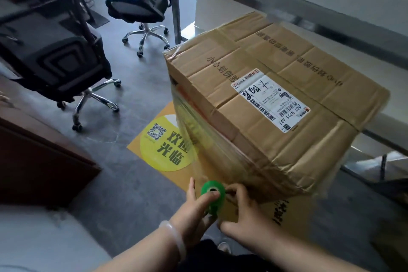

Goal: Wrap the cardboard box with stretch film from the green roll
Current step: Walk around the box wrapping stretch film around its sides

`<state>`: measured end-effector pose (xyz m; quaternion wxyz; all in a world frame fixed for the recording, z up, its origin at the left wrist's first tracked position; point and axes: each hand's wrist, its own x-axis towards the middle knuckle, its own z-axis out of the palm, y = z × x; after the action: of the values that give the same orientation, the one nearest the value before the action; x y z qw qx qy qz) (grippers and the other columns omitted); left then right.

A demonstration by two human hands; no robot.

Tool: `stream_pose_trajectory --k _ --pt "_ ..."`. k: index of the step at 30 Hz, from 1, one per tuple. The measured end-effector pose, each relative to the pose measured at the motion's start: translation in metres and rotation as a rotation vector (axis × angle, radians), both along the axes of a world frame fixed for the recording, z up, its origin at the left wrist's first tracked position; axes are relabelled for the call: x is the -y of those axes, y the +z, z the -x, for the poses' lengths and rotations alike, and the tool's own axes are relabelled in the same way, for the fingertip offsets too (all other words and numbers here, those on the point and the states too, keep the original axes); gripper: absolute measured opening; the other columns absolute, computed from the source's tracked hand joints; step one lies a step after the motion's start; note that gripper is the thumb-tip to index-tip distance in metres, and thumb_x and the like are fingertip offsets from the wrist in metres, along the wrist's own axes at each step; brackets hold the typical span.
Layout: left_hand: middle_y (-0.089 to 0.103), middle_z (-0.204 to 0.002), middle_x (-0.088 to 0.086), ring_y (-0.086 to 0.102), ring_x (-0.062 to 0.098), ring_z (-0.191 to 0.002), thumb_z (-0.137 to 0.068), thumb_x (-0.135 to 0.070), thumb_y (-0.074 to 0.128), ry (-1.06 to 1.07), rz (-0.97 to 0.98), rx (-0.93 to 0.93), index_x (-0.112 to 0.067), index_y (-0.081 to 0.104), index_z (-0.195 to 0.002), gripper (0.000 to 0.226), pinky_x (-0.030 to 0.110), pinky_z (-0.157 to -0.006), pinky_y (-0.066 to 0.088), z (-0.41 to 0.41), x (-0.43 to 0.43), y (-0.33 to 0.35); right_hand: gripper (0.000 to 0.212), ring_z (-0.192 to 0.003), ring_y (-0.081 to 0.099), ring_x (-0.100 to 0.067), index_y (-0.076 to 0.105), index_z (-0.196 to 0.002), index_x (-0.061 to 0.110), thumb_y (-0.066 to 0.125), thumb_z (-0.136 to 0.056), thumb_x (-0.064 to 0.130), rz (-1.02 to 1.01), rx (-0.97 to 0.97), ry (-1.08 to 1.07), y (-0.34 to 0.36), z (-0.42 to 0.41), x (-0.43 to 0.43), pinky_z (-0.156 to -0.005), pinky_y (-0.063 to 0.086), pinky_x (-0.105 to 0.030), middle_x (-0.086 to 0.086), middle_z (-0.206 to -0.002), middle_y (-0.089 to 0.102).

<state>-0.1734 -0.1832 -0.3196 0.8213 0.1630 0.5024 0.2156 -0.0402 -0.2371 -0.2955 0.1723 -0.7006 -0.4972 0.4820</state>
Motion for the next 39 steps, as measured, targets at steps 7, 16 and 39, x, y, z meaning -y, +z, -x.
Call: stream_pose_trajectory --k 7,16,39 --pt "0.064 -0.124 0.006 0.062 0.026 -0.116 -0.068 -0.015 0.072 0.058 -0.045 -0.050 -0.046 0.002 -0.154 0.115 0.036 -0.103 0.045 -0.007 0.023 0.007 0.076 -0.103 0.056 0.008 0.021 -0.129 0.052 0.064 -0.070 0.031 -0.009 -0.047 0.066 0.004 -0.008 0.015 -0.085 0.041 -0.005 0.021 -0.128 0.041" --pt "0.062 -0.126 0.000 0.061 0.021 -0.118 -0.055 -0.024 0.081 0.401 -0.072 -0.014 -0.049 0.010 -0.152 0.124 0.034 -0.103 0.044 -0.051 0.077 0.010 0.067 -0.121 0.040 -0.005 0.019 -0.112 0.057 0.058 -0.062 0.035 -0.051 -0.091 0.382 0.008 -0.059 0.033 -0.099 0.032 -0.018 0.009 -0.135 0.036" --pt "0.058 -0.134 0.011 0.061 0.028 -0.116 -0.062 -0.022 0.066 0.443 -0.063 -0.052 -0.044 0.011 -0.154 0.109 0.042 -0.100 0.048 -0.159 0.149 0.014 0.045 -0.092 0.057 -0.012 0.048 -0.103 0.031 0.070 -0.064 0.032 -0.121 0.014 0.452 -0.001 -0.156 0.063 -0.079 0.051 -0.034 0.006 -0.101 0.054"
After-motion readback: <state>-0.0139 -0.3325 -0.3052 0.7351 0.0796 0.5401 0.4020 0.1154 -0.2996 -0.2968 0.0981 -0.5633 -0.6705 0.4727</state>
